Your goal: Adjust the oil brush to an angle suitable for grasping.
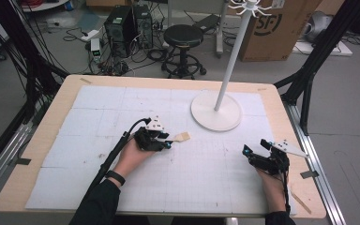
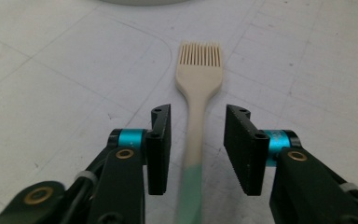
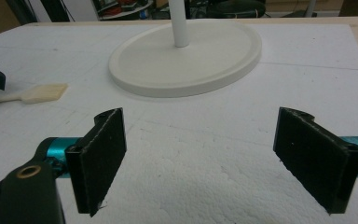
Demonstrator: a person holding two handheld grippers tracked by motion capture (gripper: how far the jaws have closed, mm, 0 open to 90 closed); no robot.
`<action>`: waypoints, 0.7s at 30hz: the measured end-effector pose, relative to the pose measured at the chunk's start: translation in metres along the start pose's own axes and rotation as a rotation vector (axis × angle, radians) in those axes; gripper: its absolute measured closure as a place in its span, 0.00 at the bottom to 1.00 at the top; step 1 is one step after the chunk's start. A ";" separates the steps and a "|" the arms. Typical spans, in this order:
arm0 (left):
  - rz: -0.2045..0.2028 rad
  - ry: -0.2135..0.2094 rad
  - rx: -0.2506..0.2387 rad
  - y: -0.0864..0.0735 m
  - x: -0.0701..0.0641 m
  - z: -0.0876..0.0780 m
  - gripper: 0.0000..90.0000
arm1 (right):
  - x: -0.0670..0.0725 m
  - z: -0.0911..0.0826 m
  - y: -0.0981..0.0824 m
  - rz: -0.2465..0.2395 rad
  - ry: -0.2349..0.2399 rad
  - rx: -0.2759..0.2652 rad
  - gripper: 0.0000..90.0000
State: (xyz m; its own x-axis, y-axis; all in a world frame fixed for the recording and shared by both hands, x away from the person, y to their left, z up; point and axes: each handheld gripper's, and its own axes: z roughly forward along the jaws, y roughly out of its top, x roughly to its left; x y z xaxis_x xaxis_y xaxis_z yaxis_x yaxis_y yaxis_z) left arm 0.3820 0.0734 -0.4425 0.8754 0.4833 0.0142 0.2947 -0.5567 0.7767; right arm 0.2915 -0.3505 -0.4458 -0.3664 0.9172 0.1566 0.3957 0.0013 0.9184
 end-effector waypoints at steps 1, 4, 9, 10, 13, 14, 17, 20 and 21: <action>-0.001 0.001 0.005 -0.001 0.000 0.001 0.73 | 0.000 -0.001 0.000 0.005 0.004 -0.001 0.18; -0.015 -0.009 0.013 -0.002 0.002 0.001 0.76 | 0.000 -0.001 0.000 0.006 0.007 -0.002 0.18; -0.019 -0.015 0.008 -0.003 0.003 0.002 0.83 | 0.000 -0.002 0.000 0.001 0.005 -0.006 0.18; -0.011 -0.017 0.008 -0.003 0.003 0.002 0.87 | 0.000 -0.002 0.000 0.007 0.006 -0.009 0.18; -0.010 -0.017 0.002 -0.003 0.002 0.003 0.90 | 0.000 -0.003 0.000 0.009 0.007 -0.009 0.18; -0.010 -0.020 0.003 -0.003 0.003 0.003 0.90 | 0.000 -0.003 0.000 0.009 0.007 -0.009 0.18; -0.007 -0.026 -0.001 -0.003 0.004 0.003 0.90 | -0.001 -0.003 0.000 0.014 0.007 -0.011 0.18; 0.004 -0.022 0.002 -0.002 0.003 0.003 0.91 | -0.001 -0.005 0.000 0.018 0.004 -0.018 0.18; 0.011 -0.025 0.007 -0.001 0.004 0.003 0.91 | -0.002 -0.006 0.000 0.023 0.005 -0.025 0.18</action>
State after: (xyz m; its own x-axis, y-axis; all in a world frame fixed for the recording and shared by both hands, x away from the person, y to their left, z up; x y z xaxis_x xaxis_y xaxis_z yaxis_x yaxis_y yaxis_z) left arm 0.3858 0.0740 -0.4449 0.8877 0.4604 0.0069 0.2876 -0.5662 0.7725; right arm 0.2877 -0.3542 -0.4437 -0.3613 0.9151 0.1792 0.3832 -0.0295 0.9232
